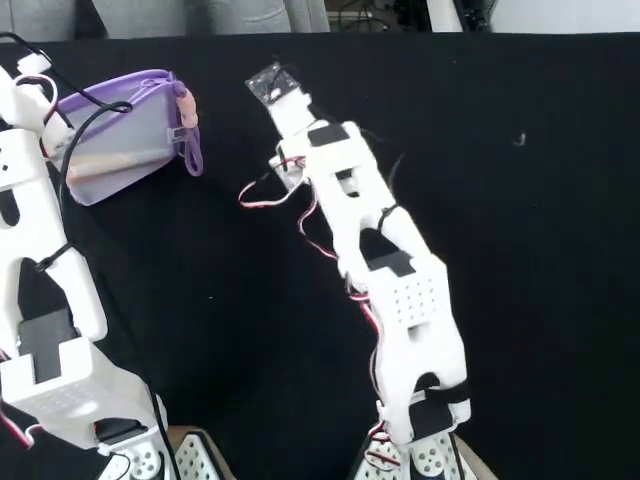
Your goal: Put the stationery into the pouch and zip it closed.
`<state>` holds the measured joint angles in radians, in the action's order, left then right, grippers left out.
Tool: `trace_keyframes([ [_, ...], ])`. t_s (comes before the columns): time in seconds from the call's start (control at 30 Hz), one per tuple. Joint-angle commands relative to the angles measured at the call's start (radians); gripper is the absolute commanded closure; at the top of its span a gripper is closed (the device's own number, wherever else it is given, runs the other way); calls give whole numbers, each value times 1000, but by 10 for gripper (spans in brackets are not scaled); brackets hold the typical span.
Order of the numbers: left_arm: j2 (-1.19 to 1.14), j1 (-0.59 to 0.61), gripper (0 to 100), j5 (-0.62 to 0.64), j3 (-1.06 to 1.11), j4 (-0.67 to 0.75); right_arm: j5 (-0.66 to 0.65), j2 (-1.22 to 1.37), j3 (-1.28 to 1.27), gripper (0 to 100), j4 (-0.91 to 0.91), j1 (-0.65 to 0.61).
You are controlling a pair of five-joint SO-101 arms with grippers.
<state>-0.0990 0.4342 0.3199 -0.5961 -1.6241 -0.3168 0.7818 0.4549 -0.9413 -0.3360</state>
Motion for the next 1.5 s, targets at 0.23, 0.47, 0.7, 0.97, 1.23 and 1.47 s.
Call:
trace_keyframes([
  [0.23, 32, 10, 970, 0, -8, 17, -97, 122, 360, 971, -315, 0],
  [0.47, 32, 10, 970, 0, -7, 17, -149, 171, 499, 949, -433, -9],
  [0.7, 32, 10, 970, 3, -7, 17, -144, 236, 529, 781, -436, -12],
  [0.97, 32, 10, 970, 3, -7, 17, -160, 260, 530, 809, -422, -43],
  [1.23, 40, -12, 970, 6, -18, 20, -186, 260, 725, 941, -559, -37],
  [1.47, 34, -154, 970, 0, -200, -84, -186, 266, 1069, 942, -801, -34],
])
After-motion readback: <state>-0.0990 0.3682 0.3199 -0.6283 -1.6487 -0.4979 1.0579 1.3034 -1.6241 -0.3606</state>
